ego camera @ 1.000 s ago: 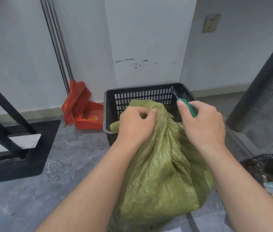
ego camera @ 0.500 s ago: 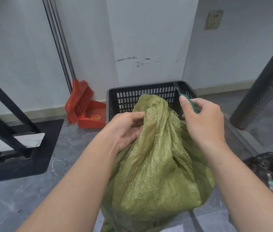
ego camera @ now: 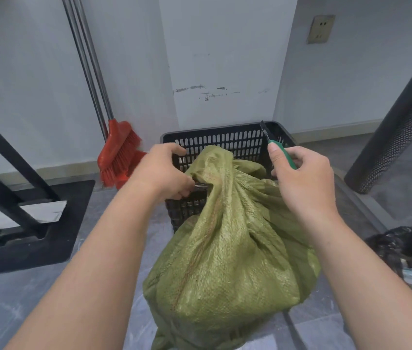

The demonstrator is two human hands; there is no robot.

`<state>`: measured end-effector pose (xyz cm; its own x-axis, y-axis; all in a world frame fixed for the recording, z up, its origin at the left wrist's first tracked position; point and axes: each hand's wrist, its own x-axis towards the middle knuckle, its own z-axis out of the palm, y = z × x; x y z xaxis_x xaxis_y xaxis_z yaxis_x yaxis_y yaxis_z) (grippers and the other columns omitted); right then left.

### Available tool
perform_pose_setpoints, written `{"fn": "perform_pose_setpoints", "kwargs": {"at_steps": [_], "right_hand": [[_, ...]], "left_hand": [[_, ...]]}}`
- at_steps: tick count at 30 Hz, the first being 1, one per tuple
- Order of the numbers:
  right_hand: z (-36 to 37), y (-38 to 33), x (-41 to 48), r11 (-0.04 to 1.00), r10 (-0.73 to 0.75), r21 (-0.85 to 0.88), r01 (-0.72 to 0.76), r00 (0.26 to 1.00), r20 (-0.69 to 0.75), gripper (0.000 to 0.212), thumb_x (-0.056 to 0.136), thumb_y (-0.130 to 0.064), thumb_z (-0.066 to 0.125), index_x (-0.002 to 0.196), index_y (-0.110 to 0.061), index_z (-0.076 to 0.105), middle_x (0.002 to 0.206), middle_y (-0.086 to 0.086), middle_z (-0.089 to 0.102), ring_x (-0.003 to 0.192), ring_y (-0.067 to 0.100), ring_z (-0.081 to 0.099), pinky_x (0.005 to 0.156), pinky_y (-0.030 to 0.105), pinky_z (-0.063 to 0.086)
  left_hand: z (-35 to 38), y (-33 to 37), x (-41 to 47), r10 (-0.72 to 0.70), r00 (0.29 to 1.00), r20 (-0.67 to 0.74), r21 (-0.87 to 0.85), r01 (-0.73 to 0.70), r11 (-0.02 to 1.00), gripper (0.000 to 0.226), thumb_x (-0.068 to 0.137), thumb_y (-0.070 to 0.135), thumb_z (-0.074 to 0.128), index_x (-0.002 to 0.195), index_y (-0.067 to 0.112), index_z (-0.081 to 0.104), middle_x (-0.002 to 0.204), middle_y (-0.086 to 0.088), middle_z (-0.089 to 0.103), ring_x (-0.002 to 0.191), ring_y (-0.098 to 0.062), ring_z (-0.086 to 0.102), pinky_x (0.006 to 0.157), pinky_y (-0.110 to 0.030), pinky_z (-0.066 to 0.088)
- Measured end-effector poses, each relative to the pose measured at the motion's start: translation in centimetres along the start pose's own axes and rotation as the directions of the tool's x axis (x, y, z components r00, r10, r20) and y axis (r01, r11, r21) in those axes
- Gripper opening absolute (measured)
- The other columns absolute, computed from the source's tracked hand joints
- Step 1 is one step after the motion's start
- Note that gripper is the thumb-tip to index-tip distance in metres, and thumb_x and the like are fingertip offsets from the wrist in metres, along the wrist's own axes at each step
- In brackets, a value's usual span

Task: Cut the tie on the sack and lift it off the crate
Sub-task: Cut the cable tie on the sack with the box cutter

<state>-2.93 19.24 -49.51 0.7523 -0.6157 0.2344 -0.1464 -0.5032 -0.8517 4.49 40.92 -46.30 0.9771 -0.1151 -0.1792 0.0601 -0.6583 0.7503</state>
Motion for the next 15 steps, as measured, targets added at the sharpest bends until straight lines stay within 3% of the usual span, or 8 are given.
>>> {"fn": "perform_pose_setpoints", "kwargs": {"at_steps": [4, 7, 11, 15], "right_hand": [[-0.1, 0.0, -0.2, 0.997, 0.041, 0.07, -0.043, 0.999, 0.034, 0.043, 0.082, -0.072, 0.063, 0.096, -0.032, 0.07, 0.075, -0.005, 0.075, 0.078, 0.013, 0.072, 0.08, 0.045, 0.058], [-0.3, 0.1, -0.5, 0.995, 0.048, 0.088, -0.052, 0.998, 0.051, 0.04, 0.079, -0.067, 0.07, 0.097, -0.032, 0.068, 0.077, -0.004, 0.075, 0.077, 0.013, 0.073, 0.081, 0.045, 0.058], [-0.5, -0.3, -0.5, 0.987, 0.094, 0.125, -0.099, 0.994, 0.05, 0.033, 0.078, -0.06, 0.07, 0.095, -0.032, 0.068, 0.079, -0.005, 0.076, 0.077, 0.014, 0.074, 0.082, 0.049, 0.059], [-0.2, -0.6, -0.4, 0.972, 0.128, 0.188, -0.143, 0.988, 0.087, 0.023, 0.075, -0.05, 0.069, 0.091, -0.034, 0.067, 0.076, -0.006, 0.076, 0.072, 0.016, 0.074, 0.077, 0.053, 0.061]], "left_hand": [[-2.9, -0.4, 0.8, -0.024, 0.986, -0.166, 0.083, 0.038, 0.996, 0.035, 0.077, 0.004, 0.085, 0.107, 0.016, 0.071, 0.069, -0.01, 0.077, 0.069, -0.027, 0.079, 0.077, -0.047, 0.066], [-4.5, -0.8, 0.8, -0.02, 0.945, -0.327, 0.166, 0.079, 0.983, 0.016, 0.073, 0.015, 0.082, 0.083, 0.02, 0.072, 0.079, -0.011, 0.076, 0.082, -0.034, 0.075, 0.082, -0.049, 0.063], [-6.0, 0.0, 0.0, 0.029, 0.859, -0.511, 0.203, 0.087, 0.975, 0.01, 0.076, 0.017, 0.077, 0.085, 0.021, 0.078, 0.095, -0.011, 0.075, 0.092, -0.037, 0.07, 0.084, -0.04, 0.057], [-7.5, 1.2, -0.8, 0.036, 0.79, -0.612, 0.153, 0.074, 0.985, 0.012, 0.074, 0.022, 0.078, 0.085, 0.018, 0.078, 0.095, -0.014, 0.075, 0.096, -0.037, 0.07, 0.089, -0.043, 0.058]]}}
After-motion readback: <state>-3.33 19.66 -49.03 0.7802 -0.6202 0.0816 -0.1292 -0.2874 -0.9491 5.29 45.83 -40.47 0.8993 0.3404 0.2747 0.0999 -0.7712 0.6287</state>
